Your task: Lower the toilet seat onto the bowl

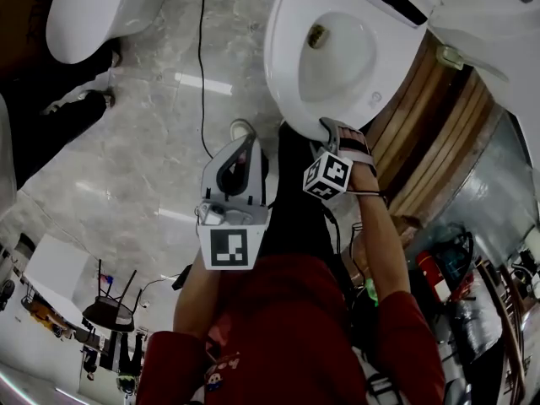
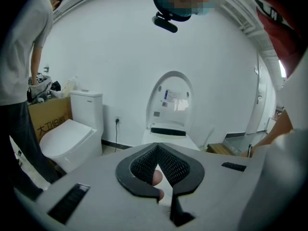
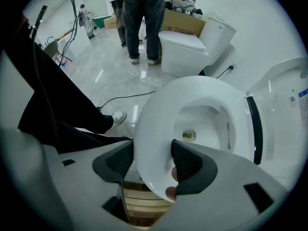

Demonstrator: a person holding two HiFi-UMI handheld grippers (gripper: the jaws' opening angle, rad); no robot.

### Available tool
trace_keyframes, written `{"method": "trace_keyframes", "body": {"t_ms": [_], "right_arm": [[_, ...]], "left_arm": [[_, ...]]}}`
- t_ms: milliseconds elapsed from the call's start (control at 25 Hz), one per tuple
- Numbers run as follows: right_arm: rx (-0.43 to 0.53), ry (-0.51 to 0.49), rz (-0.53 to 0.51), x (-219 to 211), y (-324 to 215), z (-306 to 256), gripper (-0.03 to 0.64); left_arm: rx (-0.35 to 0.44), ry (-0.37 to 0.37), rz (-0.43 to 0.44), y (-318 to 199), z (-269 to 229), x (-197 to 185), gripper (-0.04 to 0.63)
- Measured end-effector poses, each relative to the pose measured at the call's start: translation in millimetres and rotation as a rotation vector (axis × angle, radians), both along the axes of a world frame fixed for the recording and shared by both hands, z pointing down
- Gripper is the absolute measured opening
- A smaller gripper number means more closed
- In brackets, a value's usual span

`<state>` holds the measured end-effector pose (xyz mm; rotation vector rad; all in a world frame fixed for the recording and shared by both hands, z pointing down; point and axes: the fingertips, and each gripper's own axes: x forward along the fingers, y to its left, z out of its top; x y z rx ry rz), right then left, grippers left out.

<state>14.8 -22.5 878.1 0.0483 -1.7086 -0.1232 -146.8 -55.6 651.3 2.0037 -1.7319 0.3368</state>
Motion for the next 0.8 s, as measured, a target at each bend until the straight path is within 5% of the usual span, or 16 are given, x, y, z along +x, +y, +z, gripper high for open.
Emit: {"method": "trace_keyframes", "body": {"t_ms": [800], "right_arm": [[-0.032,0.018,0.013,0.6,-4.3,59.4,0.246]], "left_arm": [[-0.101,-0.011,-0.004,14.8,53.3,2.1,0.009]]}}
